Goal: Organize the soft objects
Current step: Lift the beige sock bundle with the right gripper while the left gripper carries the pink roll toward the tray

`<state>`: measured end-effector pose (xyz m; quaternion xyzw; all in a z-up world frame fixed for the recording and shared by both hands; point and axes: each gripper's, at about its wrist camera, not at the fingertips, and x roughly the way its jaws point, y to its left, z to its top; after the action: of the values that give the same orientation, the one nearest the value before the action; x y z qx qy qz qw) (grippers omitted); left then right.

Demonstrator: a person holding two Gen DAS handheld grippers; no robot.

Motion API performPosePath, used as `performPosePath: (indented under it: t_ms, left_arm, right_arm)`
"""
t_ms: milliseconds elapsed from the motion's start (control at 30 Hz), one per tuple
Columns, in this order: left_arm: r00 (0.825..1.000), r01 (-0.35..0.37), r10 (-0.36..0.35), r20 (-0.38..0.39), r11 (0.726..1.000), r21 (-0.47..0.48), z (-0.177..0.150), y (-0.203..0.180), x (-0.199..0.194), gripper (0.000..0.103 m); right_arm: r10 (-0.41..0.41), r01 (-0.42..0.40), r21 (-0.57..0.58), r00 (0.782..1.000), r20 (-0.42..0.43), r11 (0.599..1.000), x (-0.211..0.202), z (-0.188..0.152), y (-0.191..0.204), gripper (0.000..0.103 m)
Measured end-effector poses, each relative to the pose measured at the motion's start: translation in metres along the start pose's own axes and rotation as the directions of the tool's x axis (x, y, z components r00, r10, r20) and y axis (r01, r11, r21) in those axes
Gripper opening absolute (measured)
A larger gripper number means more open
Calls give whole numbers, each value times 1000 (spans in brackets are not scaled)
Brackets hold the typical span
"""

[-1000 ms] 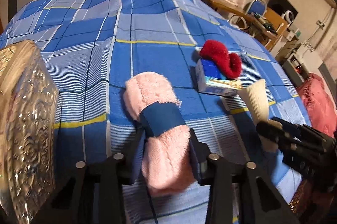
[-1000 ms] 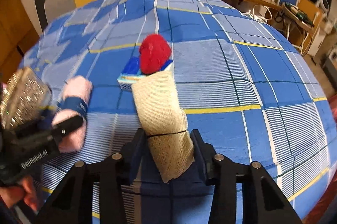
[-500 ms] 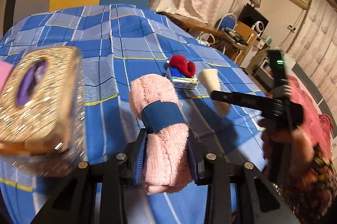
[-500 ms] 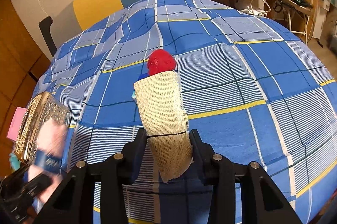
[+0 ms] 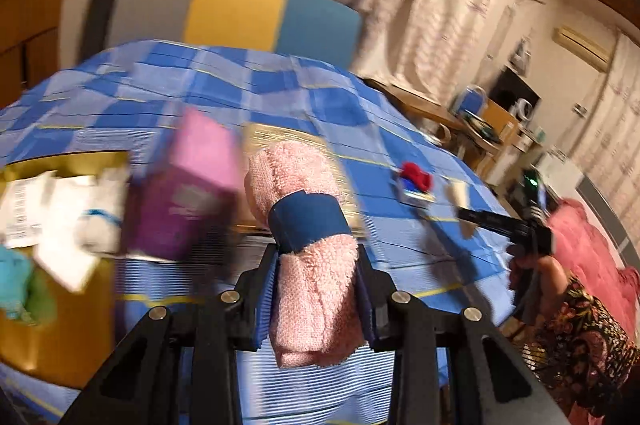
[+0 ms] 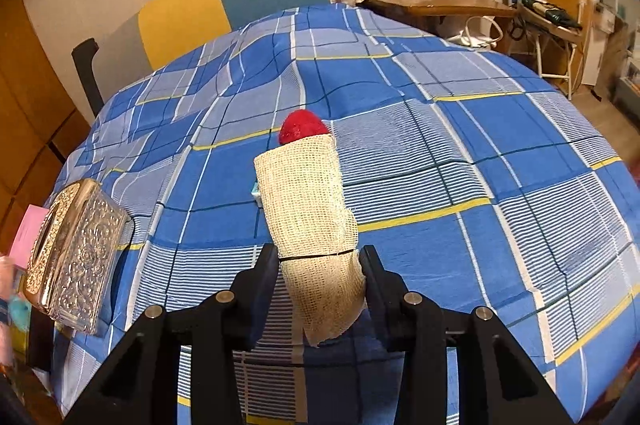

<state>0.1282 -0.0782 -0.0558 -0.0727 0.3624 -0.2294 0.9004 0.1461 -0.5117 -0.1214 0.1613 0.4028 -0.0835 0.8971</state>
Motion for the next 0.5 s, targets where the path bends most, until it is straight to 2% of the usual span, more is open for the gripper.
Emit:
performPosePath:
  t_ms: [133, 267, 500]
  left_arm:
    - [997, -80, 81, 8, 995, -62, -3, 48, -16, 34]
    - [988, -157, 156, -20, 979, -128, -13, 95, -23, 34]
    - [971, -234, 238, -11, 948, -214, -31, 158, -54, 34]
  right_arm:
    - [12, -12, 29, 1000, 8, 1000, -8, -2, 5, 42]
    - [24, -24, 17, 1000, 19, 1000, -20, -7, 22, 42]
    - [68, -65, -42, 994, 90, 997, -54, -8, 69, 42]
